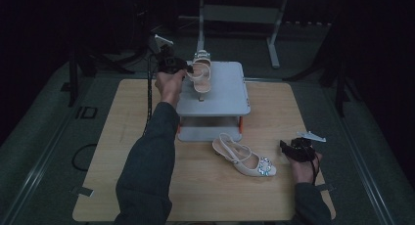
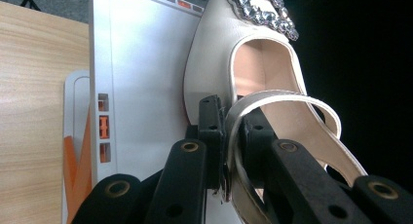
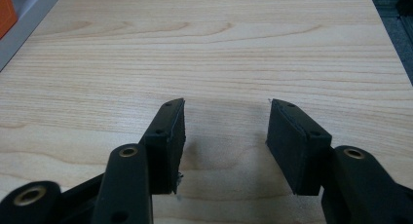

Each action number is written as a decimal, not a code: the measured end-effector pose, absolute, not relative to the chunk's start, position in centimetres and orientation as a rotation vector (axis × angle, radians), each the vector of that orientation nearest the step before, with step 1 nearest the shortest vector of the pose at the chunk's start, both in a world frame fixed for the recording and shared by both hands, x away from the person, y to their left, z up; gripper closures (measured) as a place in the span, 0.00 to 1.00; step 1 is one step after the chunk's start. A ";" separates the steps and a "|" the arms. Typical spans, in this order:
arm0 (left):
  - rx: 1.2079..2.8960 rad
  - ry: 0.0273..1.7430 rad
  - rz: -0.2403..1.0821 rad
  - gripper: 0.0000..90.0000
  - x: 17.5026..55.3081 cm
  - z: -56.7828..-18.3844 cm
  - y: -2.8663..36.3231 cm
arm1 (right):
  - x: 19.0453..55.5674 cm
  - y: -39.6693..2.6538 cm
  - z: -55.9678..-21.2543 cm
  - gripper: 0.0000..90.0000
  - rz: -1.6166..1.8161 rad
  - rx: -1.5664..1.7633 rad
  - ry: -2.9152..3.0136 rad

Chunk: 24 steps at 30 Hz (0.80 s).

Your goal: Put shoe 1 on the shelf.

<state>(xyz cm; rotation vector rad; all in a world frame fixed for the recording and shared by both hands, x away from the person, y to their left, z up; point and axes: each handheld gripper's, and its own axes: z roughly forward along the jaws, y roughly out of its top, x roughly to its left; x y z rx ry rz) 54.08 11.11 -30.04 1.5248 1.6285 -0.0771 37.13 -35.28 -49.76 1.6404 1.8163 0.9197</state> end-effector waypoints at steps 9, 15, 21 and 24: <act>1.563 1.609 -0.065 0.92 54.5 -30.7 11.1 | 37.1 -35.3 -49.7 0.54 0.919 1.637 1.818; 1.586 1.587 -0.053 0.92 54.5 -30.7 11.1 | 37.1 -35.3 -49.8 0.54 0.918 1.642 1.815; 1.540 1.546 -0.061 0.80 54.2 -30.8 11.2 | 37.1 -35.2 -49.8 0.54 0.918 1.637 1.821; 1.537 1.502 -0.036 0.68 53.9 -30.5 10.9 | 37.1 -35.3 -49.7 0.54 0.923 1.642 1.813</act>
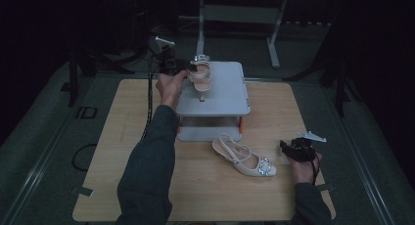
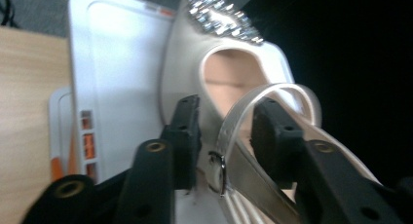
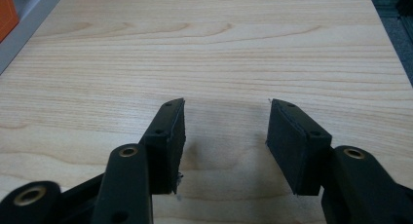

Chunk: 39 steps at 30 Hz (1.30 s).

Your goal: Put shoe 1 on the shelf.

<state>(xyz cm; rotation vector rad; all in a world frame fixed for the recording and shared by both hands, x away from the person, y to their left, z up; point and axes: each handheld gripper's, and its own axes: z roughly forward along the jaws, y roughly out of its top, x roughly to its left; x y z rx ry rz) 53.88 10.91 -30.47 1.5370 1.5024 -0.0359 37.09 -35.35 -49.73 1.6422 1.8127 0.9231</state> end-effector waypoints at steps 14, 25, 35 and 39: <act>1.497 1.368 0.067 0.57 51.4 -29.5 11.5 | 37.1 -35.2 -49.7 0.54 0.922 1.637 1.819; 1.532 1.270 0.181 0.57 47.8 -27.8 13.2 | 37.1 -34.9 -49.7 0.54 0.920 1.629 1.823; 1.634 1.253 0.297 0.59 45.6 -28.6 14.0 | 36.9 -34.2 -49.5 0.54 0.932 1.601 1.843; 1.633 1.245 0.337 0.59 45.0 -28.9 14.1 | 36.9 -34.1 -49.5 0.54 0.937 1.600 1.843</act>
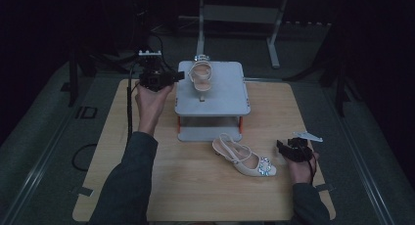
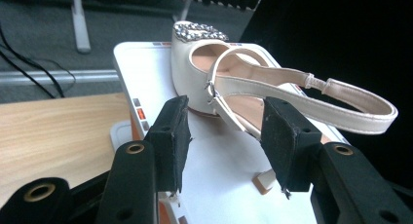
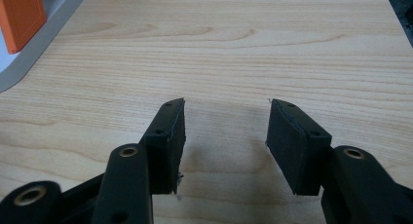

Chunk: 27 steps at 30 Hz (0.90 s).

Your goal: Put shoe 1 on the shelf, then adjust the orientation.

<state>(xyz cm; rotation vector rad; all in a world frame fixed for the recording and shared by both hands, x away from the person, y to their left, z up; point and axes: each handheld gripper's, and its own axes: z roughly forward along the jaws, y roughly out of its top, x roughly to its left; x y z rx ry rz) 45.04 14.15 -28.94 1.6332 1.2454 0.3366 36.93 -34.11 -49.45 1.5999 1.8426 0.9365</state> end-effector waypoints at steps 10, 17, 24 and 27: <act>1.658 1.284 0.427 0.59 44.5 -30.9 14.4 | 36.7 -33.9 -48.8 0.54 0.986 1.585 1.840; 1.695 1.314 0.499 0.59 43.8 -32.5 14.9 | 35.7 -33.1 -47.4 0.54 1.026 1.526 1.853; 1.675 1.339 0.521 0.60 43.2 -34.6 16.0 | 34.5 -32.3 -46.6 0.54 1.041 1.459 1.906; 1.674 1.367 0.511 0.60 43.1 -35.9 16.4 | 34.3 -31.8 -46.3 0.54 1.038 1.426 1.939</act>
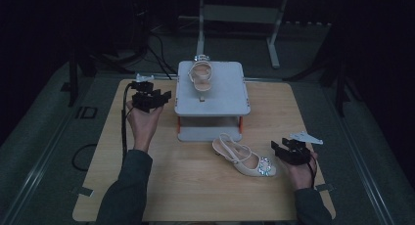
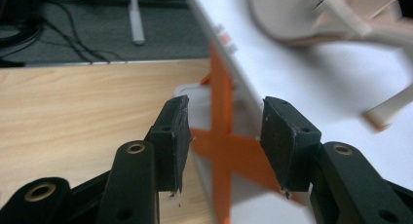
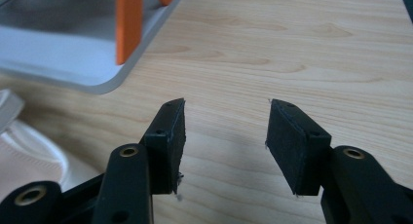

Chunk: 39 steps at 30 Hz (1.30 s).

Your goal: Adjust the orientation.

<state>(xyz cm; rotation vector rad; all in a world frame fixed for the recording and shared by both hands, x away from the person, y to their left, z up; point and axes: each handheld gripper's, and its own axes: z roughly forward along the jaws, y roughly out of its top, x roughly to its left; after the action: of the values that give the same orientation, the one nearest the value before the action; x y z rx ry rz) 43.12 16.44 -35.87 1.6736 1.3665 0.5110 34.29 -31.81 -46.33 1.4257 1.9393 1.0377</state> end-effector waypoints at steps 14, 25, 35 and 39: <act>1.691 1.465 0.463 0.59 42.7 -42.8 17.5 | 32.4 -29.0 -45.2 0.54 1.078 1.283 2.042; 1.681 1.522 0.479 0.58 42.2 -45.9 17.7 | 31.0 -27.3 -46.1 0.51 1.075 1.246 2.124; 1.719 1.534 0.461 0.58 41.7 -48.6 17.1 | 30.2 -26.7 -46.4 0.49 1.044 1.232 2.134; 1.723 1.545 0.449 0.58 41.5 -49.5 17.1 | 29.4 -26.7 -46.3 0.45 1.055 1.230 2.144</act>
<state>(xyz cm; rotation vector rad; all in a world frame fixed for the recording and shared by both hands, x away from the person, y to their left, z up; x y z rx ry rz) 41.48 17.06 -49.46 1.7232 1.5452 0.4487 29.39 -26.66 -46.33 1.2298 2.1441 1.0549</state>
